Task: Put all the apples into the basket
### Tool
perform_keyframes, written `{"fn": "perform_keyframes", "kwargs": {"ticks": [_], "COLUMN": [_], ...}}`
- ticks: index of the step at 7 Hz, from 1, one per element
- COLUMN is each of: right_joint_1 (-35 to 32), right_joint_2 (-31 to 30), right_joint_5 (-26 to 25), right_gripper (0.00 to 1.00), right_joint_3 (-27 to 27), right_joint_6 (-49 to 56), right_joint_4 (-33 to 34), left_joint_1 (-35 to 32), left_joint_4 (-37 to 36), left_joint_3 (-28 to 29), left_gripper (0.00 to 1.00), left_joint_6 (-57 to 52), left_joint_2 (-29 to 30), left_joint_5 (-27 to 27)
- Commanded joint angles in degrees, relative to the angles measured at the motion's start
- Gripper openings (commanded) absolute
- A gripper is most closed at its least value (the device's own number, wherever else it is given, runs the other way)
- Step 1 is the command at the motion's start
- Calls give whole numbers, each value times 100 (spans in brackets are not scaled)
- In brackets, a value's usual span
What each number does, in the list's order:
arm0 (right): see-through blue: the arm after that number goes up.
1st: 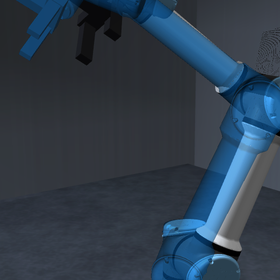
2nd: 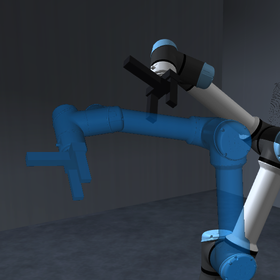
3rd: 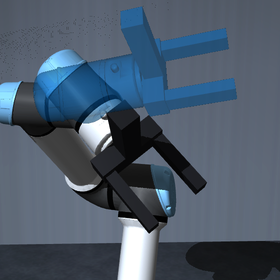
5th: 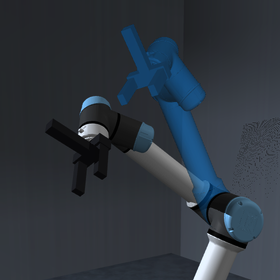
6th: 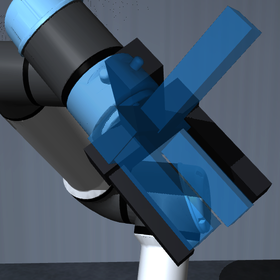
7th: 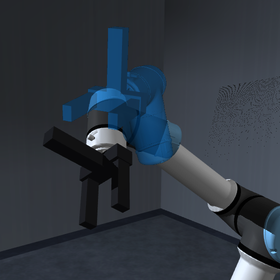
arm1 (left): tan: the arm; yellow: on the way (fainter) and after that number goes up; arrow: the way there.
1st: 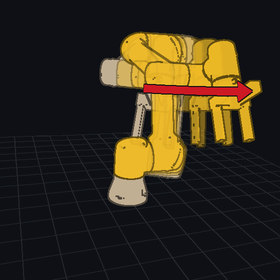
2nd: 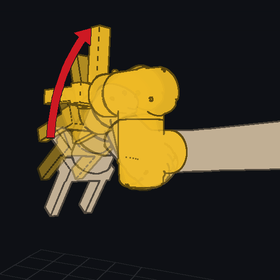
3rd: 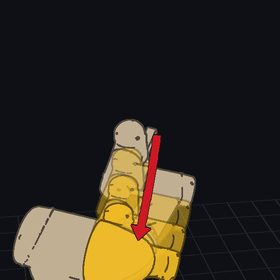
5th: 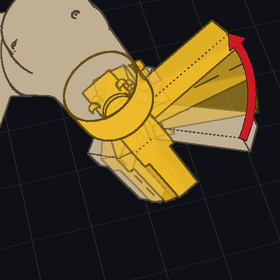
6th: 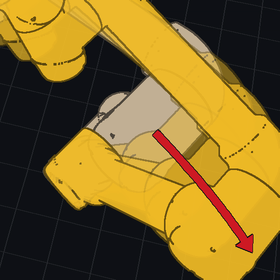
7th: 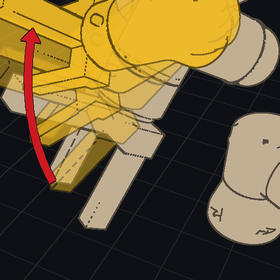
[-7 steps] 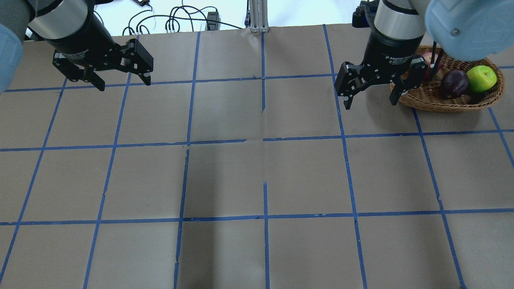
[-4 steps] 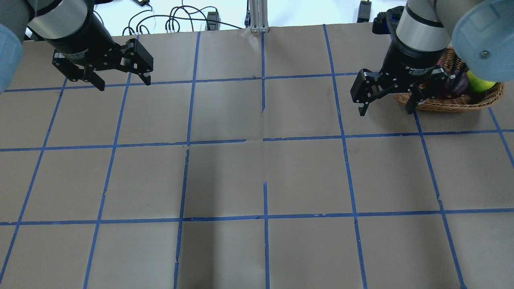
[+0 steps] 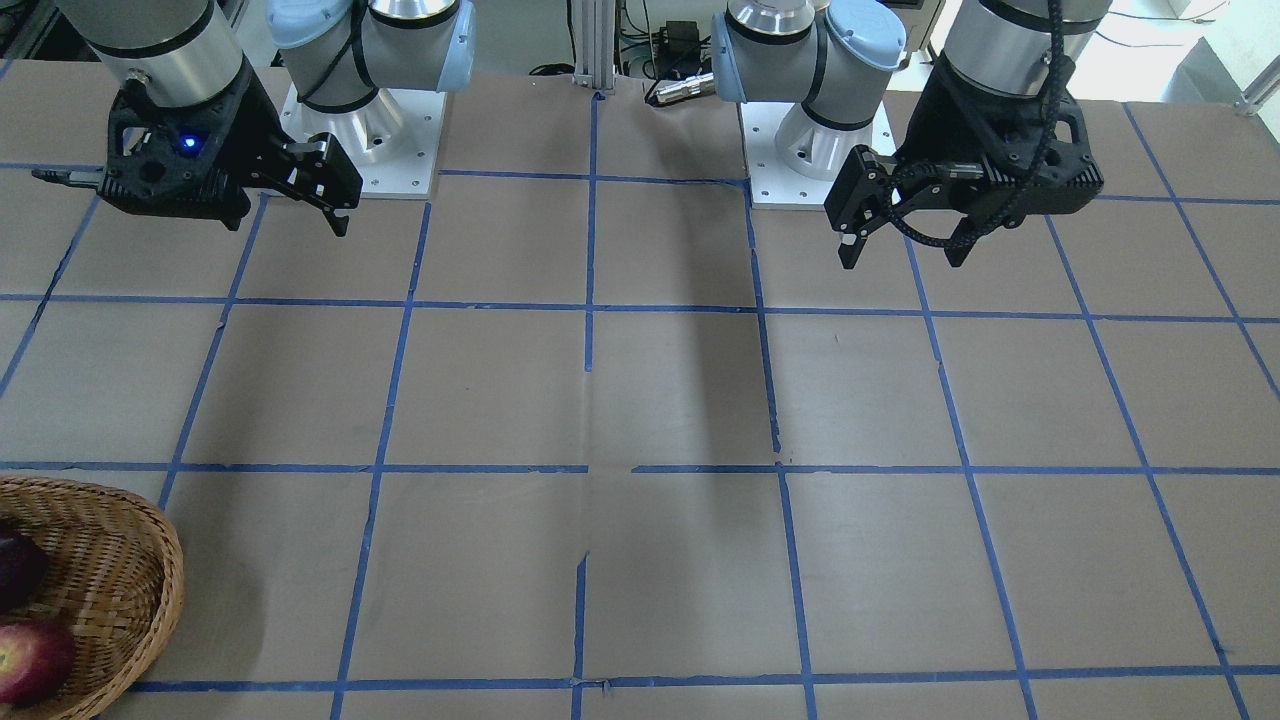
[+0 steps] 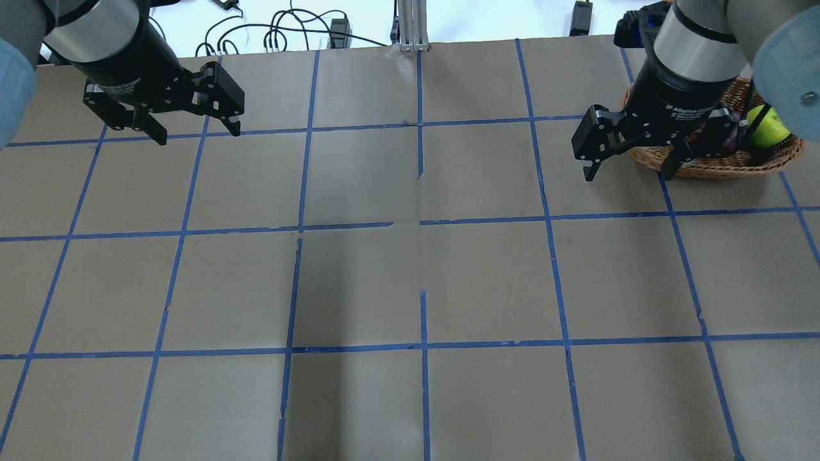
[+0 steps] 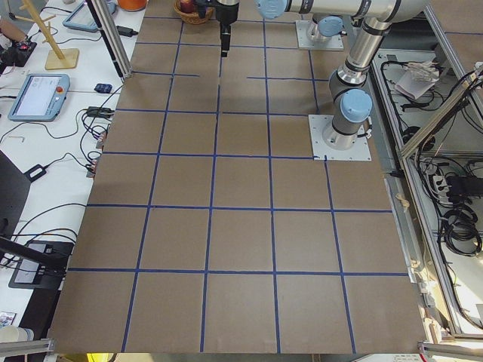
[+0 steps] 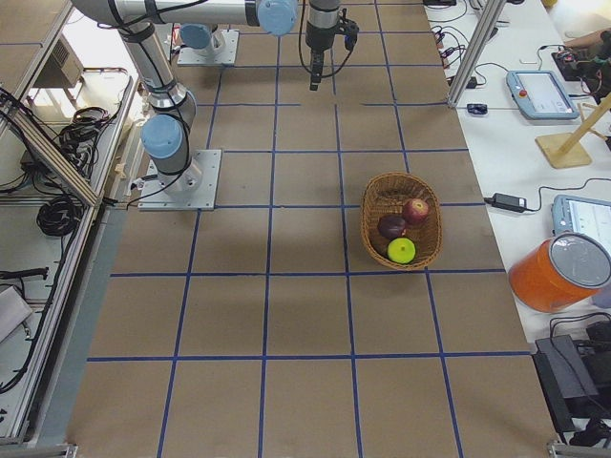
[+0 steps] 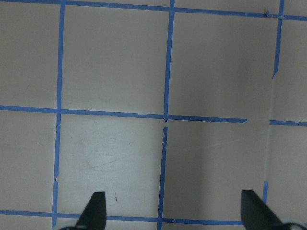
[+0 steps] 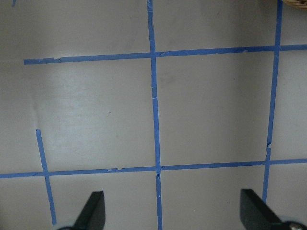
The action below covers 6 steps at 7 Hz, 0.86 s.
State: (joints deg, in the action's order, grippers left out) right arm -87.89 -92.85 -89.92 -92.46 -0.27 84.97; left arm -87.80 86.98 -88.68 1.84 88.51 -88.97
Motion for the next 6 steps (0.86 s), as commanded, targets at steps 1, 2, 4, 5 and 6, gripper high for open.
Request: {"fn": "perform_keyframes", "kwargs": {"ticks": [1, 2, 4, 5, 6], "right_joint_1": [0, 0, 0, 9, 0], "right_joint_2": [-48, -49, -40, -40, -40], "right_joint_5": [-26, -8, -52, -70, 0], "right_gripper": [100, 100, 100, 100, 100], "right_joint_3": [17, 0, -53, -44, -27], "right_joint_6": [44, 45, 53, 62, 62], "right_joint_4": [-16, -16, -34, -25, 1], "left_joint_1": [0, 0, 0, 0, 0], "left_joint_4": [3, 3, 3, 3, 3], "left_joint_3": [0, 0, 0, 0, 0], "left_gripper": [100, 100, 100, 100, 100], "left_joint_6": [0, -9, -9, -9, -9], "left_joint_2": [0, 0, 0, 0, 0], "left_joint_5": [-7, -7, -24, -24, -24]}}
